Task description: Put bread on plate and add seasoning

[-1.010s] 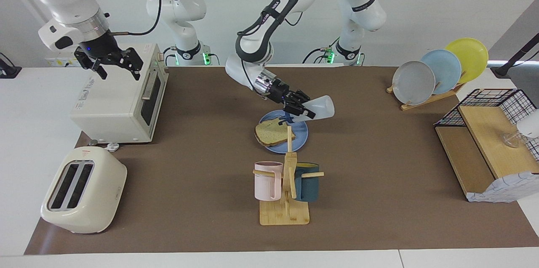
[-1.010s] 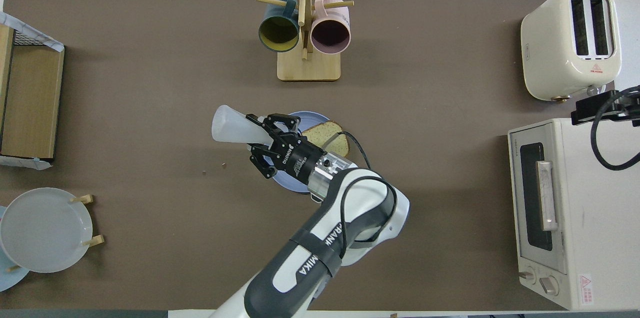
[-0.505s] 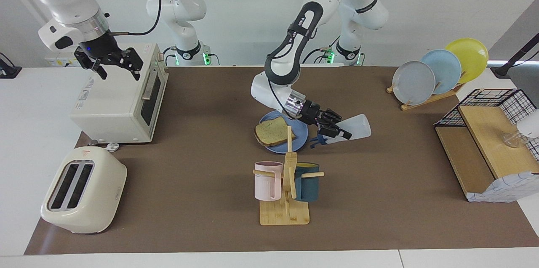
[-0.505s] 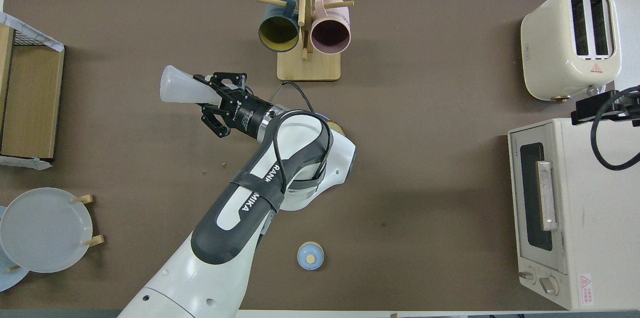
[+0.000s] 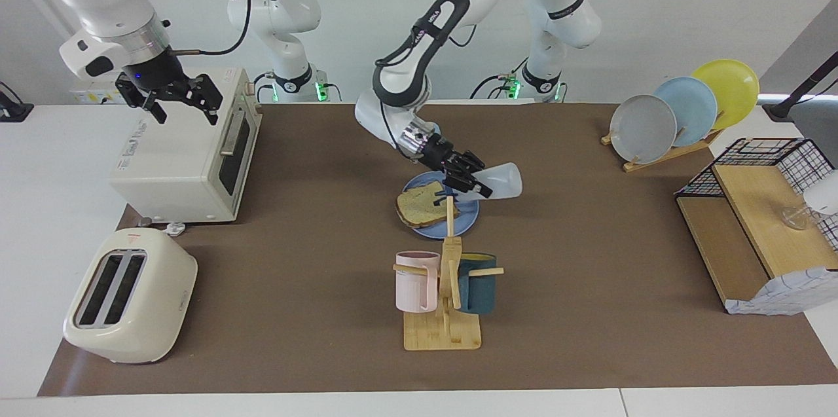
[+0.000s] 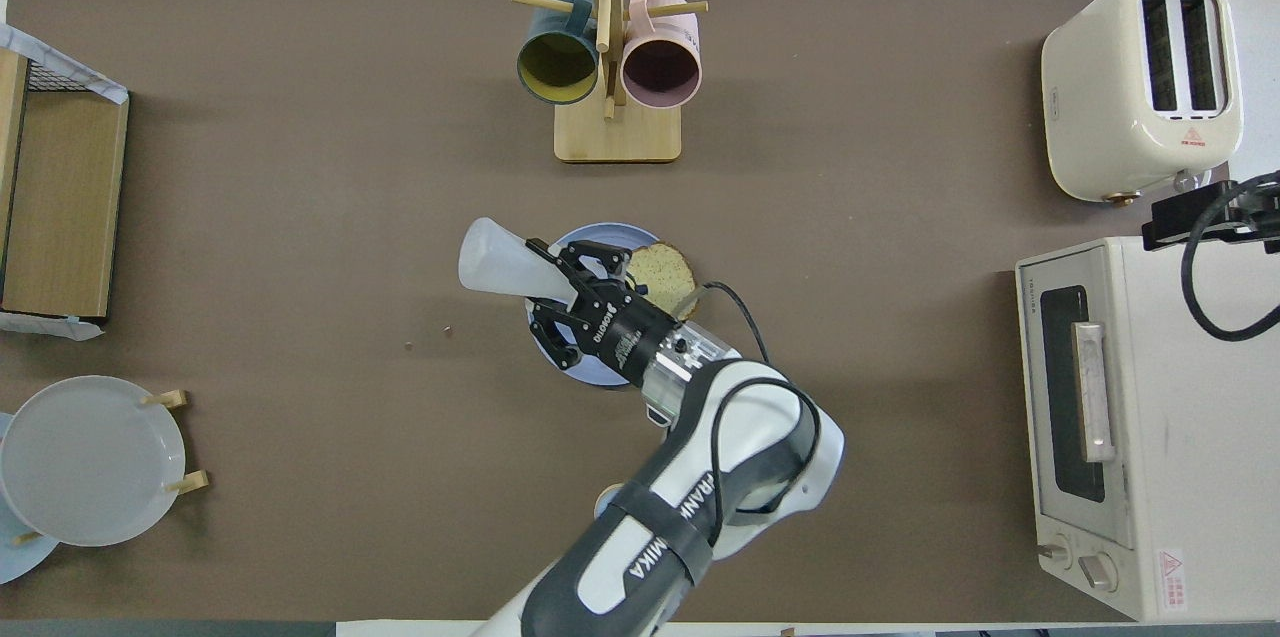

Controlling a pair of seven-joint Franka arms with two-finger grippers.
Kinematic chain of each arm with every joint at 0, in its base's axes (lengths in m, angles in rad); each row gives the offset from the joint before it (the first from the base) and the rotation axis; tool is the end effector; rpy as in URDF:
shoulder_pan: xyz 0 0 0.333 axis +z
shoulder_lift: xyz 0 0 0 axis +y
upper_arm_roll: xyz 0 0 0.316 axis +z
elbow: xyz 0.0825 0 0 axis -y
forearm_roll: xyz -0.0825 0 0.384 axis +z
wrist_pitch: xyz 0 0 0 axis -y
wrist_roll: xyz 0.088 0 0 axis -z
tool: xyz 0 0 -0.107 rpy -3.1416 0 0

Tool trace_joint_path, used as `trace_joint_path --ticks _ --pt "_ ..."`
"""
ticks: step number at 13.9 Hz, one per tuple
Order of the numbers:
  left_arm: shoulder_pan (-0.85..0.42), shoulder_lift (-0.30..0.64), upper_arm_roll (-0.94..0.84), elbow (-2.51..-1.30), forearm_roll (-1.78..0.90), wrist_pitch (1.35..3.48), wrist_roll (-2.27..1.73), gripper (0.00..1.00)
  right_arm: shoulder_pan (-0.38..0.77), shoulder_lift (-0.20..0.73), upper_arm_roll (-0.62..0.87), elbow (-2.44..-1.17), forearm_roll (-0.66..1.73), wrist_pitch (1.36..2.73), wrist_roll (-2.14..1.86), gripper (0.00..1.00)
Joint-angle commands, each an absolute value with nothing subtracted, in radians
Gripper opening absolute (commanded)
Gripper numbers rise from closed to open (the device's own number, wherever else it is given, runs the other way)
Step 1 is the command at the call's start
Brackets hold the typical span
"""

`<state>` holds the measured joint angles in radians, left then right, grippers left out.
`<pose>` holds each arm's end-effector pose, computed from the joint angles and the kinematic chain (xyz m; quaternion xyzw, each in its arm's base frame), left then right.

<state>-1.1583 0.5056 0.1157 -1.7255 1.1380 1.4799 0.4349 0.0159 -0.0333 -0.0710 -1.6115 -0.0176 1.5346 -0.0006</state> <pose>0.3917 -0.4808 0.3210 -0.4688 0.6264 0.1321 0.6087 0.5388 -0.0323 0.6205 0.9994 -0.0273 -0.0220 0.0070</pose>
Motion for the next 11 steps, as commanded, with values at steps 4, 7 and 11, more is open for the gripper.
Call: trace_joint_path --ticks 4,7,11 --pt "-1.195 0.497 0.133 -1.71 1.098 1.45 0.437 0.0 0.006 -0.055 -0.064 -1.638 0.0 1.552 0.018 1.0" --pt "-1.082 0.505 0.133 -1.72 1.143 1.498 0.437 0.0 0.006 -0.055 -0.064 -1.638 0.0 1.552 0.018 1.0" --pt "-0.927 0.517 0.133 -1.721 1.23 1.574 0.437 0.0 0.006 -0.055 -0.064 -1.638 0.0 1.552 0.018 1.0"
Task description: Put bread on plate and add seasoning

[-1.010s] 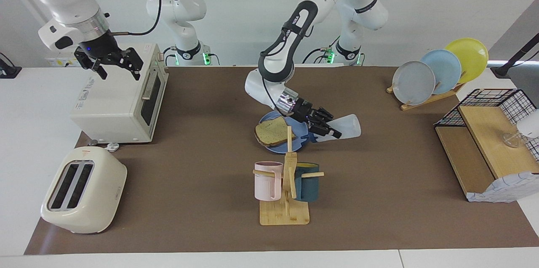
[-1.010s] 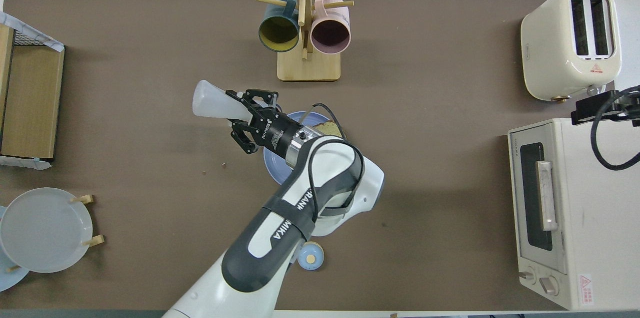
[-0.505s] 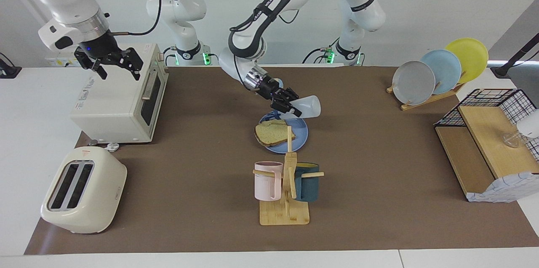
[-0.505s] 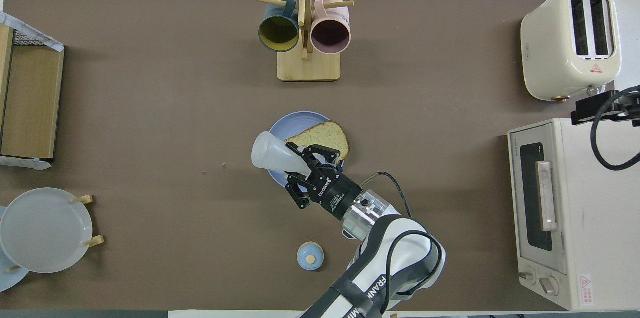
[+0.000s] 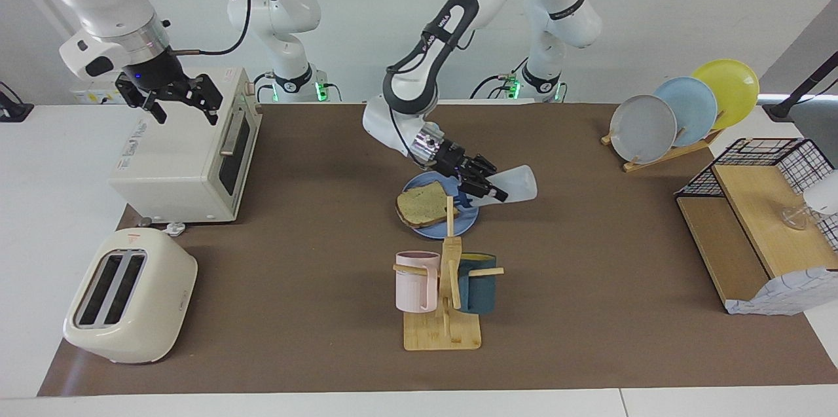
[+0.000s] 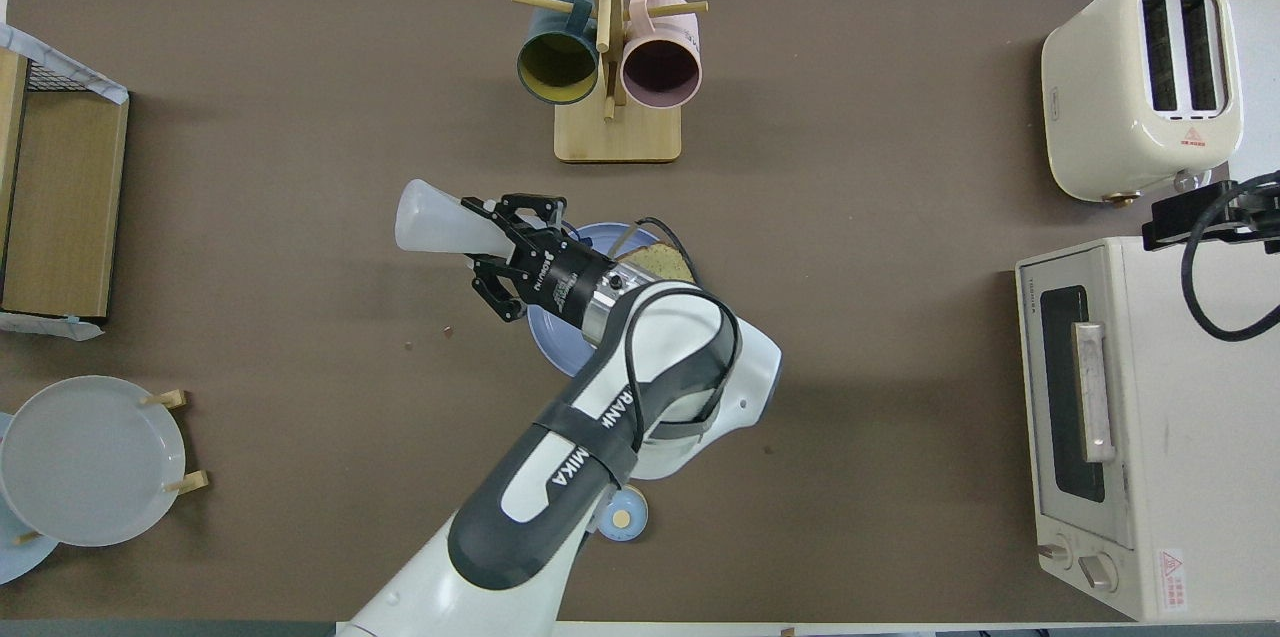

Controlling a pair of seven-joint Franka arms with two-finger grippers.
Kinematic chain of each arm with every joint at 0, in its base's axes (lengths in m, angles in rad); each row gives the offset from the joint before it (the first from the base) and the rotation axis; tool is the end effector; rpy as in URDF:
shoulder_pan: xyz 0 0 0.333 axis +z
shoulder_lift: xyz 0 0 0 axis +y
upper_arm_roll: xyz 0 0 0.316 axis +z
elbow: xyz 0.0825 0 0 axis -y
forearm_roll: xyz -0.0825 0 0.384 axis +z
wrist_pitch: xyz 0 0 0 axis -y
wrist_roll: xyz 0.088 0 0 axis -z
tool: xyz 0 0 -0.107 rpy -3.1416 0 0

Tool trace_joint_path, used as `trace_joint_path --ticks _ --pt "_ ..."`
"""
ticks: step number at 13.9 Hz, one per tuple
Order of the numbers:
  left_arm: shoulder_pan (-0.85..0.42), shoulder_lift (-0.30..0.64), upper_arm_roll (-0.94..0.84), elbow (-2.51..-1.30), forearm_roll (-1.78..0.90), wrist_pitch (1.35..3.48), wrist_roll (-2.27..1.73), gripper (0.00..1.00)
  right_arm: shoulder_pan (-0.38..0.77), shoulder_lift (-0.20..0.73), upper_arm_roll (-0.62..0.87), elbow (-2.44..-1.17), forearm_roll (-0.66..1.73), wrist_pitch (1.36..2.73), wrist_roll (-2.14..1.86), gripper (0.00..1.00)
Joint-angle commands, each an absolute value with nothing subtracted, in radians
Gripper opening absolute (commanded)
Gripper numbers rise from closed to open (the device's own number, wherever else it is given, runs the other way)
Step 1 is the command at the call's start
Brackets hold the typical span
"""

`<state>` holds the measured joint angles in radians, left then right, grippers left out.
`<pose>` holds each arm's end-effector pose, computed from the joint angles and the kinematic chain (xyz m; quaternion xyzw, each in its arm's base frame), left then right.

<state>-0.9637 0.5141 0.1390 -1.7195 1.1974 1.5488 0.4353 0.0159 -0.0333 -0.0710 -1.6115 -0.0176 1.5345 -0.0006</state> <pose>0.4916 -0.3974 0.3219 -0.5106 0.5872 0.1623 0.6068 0.5388 -0.0323 0.6205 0.9994 -0.0273 -0.0221 0.0070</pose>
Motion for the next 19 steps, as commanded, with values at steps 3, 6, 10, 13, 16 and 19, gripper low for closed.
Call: trace_joint_path --ticks 3,6,10,13,16,19 --pt "-0.899 0.517 0.133 -1.721 1.241 1.589 0.437 0.0 0.006 -0.055 -0.064 -1.638 0.0 1.552 0.018 1.0" --pt "-0.943 0.517 0.127 -1.721 1.221 1.571 0.437 0.0 0.006 -0.055 -0.064 -1.638 0.0 1.552 0.018 1.0" --pt "-1.087 0.509 0.13 -1.721 1.094 1.52 0.423 0.0 0.006 -0.055 -0.064 -1.638 0.0 1.552 0.018 1.0" --pt "-1.135 0.497 0.13 -1.721 1.028 1.499 0.351 0.0 0.006 -0.055 -0.064 -1.638 0.0 1.552 0.018 1.0" --pt "-1.132 0.421 0.127 -1.721 0.96 1.517 0.334 0.0 0.006 -0.055 -0.064 -1.638 0.0 1.552 0.018 1.0" --pt "-1.123 0.394 0.127 -1.715 0.94 1.525 0.33 0.0 0.006 -0.055 -0.064 -1.638 0.0 1.552 0.018 1.0"
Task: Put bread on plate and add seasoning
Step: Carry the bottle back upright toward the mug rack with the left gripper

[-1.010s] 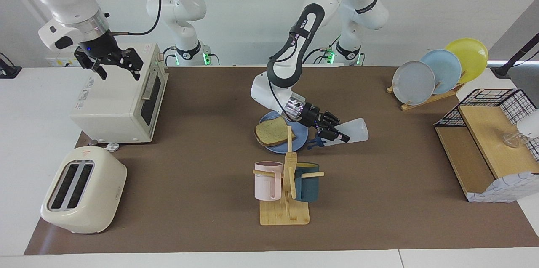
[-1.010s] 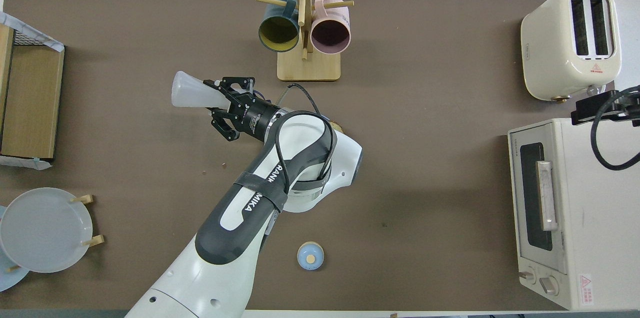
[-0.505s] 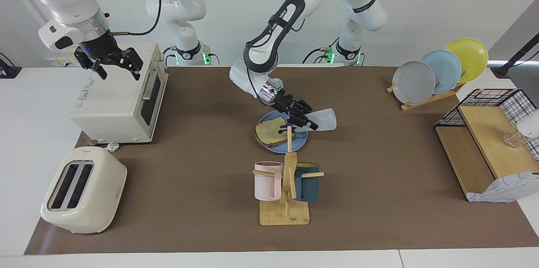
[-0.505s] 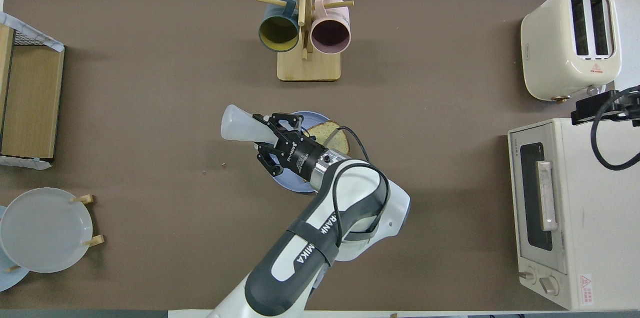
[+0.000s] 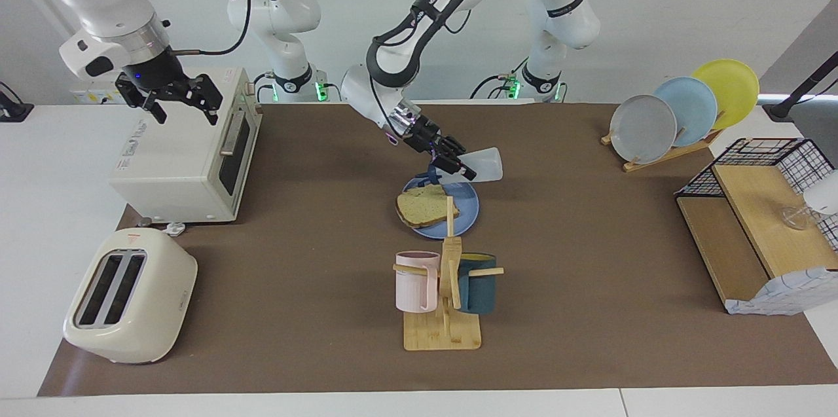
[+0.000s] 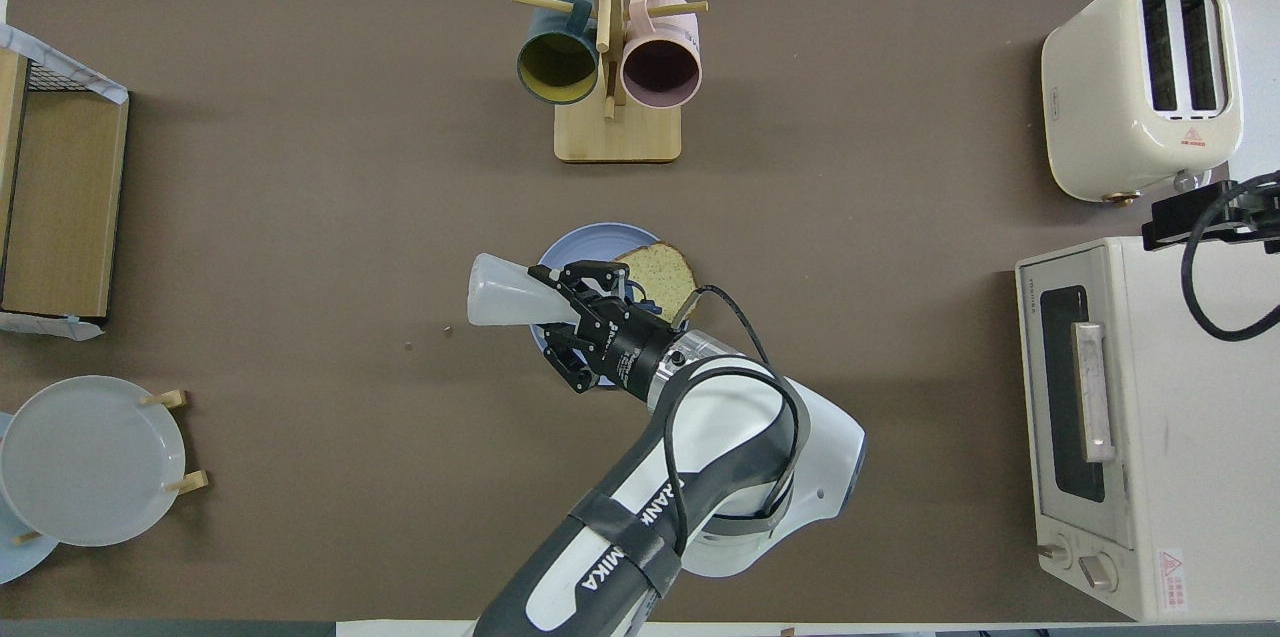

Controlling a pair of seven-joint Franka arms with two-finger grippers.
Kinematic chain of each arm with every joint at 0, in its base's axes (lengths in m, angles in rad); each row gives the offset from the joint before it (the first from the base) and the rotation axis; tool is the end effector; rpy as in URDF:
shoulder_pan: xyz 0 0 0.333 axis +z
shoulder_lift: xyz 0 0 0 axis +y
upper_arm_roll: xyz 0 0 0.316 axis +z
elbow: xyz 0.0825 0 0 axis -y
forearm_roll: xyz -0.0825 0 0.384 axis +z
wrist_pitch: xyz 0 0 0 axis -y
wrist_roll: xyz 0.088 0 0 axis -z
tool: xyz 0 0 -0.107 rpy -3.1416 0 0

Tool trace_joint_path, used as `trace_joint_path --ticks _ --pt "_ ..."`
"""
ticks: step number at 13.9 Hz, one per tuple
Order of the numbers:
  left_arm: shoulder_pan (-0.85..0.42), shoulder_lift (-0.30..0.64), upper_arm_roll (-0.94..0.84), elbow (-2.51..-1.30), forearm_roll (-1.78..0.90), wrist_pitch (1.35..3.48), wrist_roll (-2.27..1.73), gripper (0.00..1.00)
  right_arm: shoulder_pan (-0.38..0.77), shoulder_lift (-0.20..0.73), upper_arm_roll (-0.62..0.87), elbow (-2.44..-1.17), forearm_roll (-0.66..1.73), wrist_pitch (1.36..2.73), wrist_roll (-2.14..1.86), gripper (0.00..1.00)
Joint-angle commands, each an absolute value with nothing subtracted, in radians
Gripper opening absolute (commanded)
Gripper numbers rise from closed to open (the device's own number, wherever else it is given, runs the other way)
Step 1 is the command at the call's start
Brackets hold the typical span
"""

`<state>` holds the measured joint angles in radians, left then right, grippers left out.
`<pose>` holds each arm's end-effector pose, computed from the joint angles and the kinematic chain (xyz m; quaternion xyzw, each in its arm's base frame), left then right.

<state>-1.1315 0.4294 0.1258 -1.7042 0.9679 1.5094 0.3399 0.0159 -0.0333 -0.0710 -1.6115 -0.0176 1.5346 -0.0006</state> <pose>0.3983 -0.4710 0.3603 -0.5792 0.6052 0.1009 0.5367 0.5388 -0.0323 0.6205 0.9994 -0.0273 -0.0220 0.0070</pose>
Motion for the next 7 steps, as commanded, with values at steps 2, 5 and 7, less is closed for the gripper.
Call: trace_joint_path --ticks 2,5,7 --pt "-1.099 0.352 0.133 -1.721 0.902 1.564 0.33 0.0 0.006 -0.055 -0.064 -1.638 0.0 1.552 0.018 1.0" --pt "-0.964 0.224 0.132 -1.729 0.813 1.658 0.356 0.0 0.006 -0.055 -0.064 -1.638 0.0 1.552 0.018 1.0" --pt "-0.875 0.178 0.133 -1.729 0.753 1.727 0.364 0.0 0.006 -0.055 -0.064 -1.638 0.0 1.552 0.018 1.0"
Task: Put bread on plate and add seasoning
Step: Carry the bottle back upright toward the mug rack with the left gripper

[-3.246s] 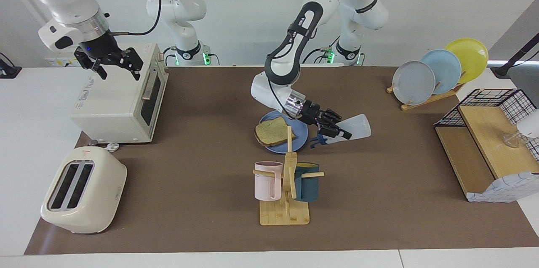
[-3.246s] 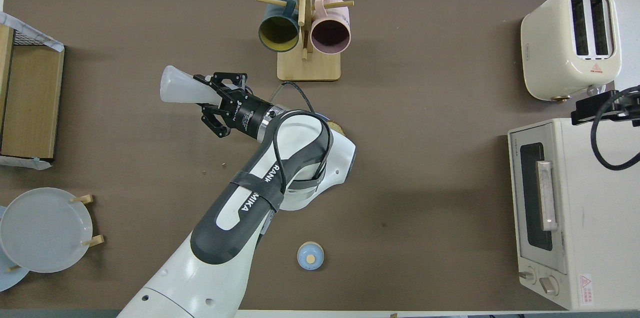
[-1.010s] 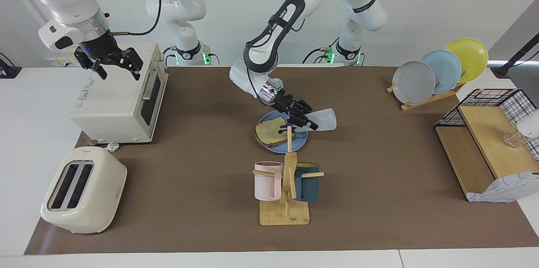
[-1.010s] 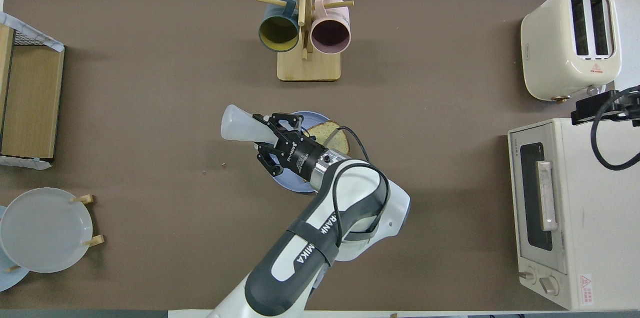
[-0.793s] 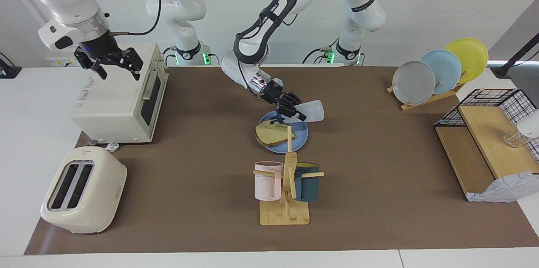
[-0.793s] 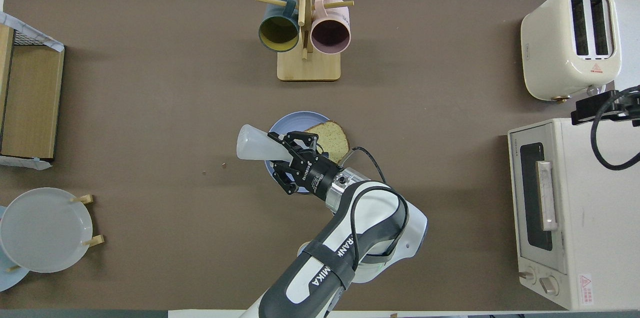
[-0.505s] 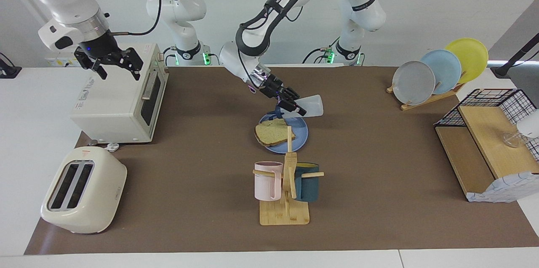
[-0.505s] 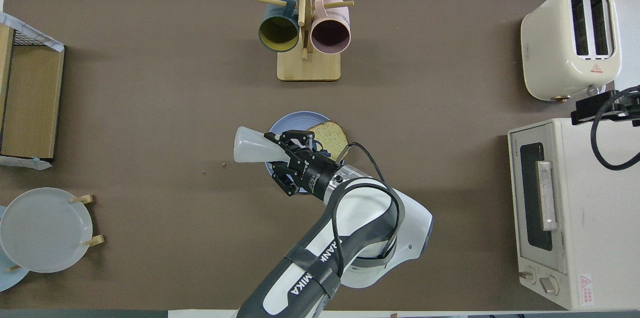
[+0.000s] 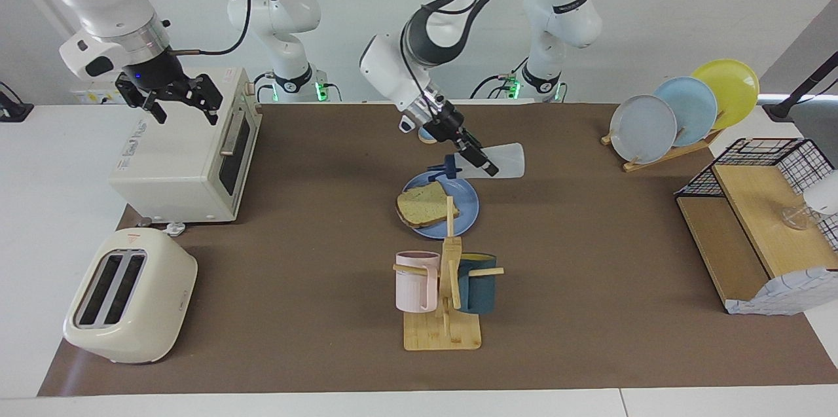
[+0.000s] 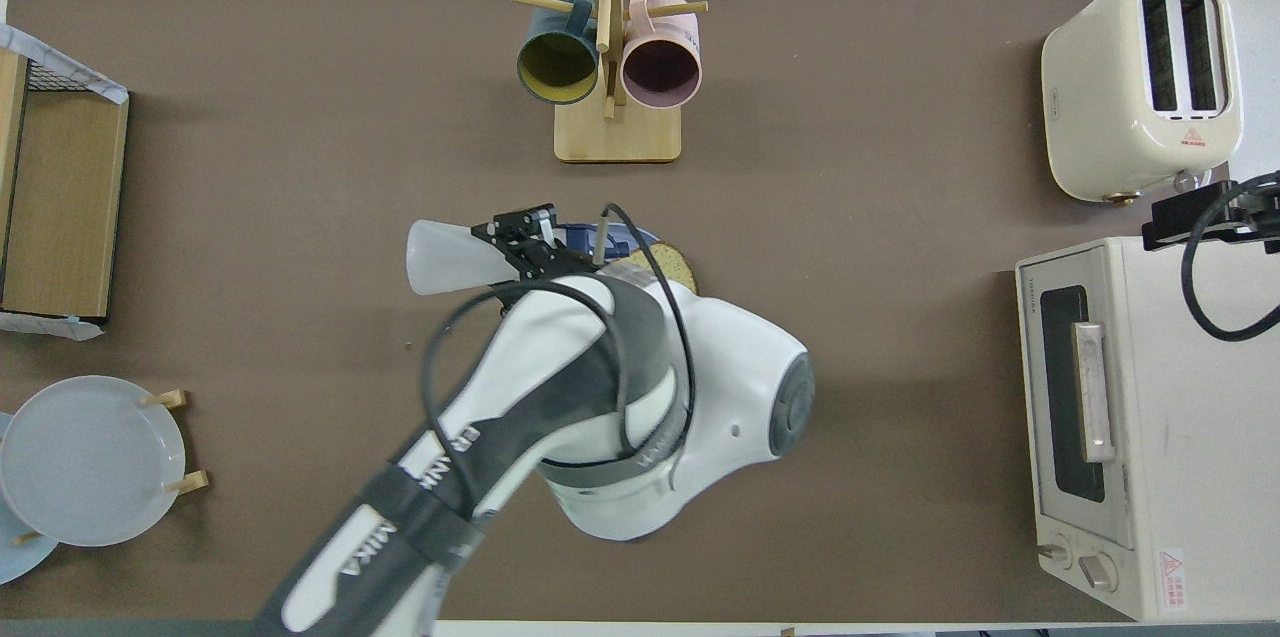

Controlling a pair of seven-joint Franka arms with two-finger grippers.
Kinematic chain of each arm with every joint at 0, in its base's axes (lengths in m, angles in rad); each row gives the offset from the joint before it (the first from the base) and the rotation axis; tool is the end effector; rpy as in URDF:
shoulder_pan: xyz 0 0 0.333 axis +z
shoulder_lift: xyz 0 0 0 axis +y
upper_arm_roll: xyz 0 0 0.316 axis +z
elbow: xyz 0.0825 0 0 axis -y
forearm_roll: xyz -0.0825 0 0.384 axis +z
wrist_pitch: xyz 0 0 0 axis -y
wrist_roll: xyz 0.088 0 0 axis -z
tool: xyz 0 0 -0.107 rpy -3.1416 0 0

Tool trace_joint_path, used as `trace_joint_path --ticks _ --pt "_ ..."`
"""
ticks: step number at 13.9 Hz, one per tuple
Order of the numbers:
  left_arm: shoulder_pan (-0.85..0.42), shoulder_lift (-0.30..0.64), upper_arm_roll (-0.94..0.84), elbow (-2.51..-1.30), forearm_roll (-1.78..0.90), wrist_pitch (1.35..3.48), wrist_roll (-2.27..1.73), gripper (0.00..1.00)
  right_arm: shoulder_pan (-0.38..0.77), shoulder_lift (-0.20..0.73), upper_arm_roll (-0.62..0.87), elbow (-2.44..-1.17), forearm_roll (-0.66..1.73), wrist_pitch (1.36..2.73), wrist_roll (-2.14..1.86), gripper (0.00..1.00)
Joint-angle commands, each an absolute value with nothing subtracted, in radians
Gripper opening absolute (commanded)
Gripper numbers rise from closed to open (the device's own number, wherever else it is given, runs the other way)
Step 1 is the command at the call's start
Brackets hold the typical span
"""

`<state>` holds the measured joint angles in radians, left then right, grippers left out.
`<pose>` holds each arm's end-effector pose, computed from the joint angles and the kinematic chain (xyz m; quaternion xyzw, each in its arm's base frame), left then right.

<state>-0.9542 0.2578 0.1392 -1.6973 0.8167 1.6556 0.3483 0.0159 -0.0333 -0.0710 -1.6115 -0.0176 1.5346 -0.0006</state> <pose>0.4669 -0.4003 0.4548 -0.7022 0.5711 0.0397 0.4233 0.5388 -0.0323 0.6205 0.9994 -0.0273 -0.0220 0.0070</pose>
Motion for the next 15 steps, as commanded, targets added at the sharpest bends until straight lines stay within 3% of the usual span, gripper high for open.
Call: trace_joint_path --ticks 1,9,15 --pt "-0.836 0.167 0.132 -1.727 0.726 1.749 0.359 0.0 0.006 -0.055 -0.064 -1.638 0.0 1.552 0.018 1.0" --pt "-0.529 0.144 0.133 -1.758 0.363 2.101 0.348 0.0 0.006 -0.055 -0.064 -1.638 0.0 1.552 0.018 1.0" --pt "-0.407 0.077 0.133 -1.977 0.111 2.47 0.325 0.0 0.006 -0.055 -0.064 -1.638 0.0 1.552 0.018 1.0"
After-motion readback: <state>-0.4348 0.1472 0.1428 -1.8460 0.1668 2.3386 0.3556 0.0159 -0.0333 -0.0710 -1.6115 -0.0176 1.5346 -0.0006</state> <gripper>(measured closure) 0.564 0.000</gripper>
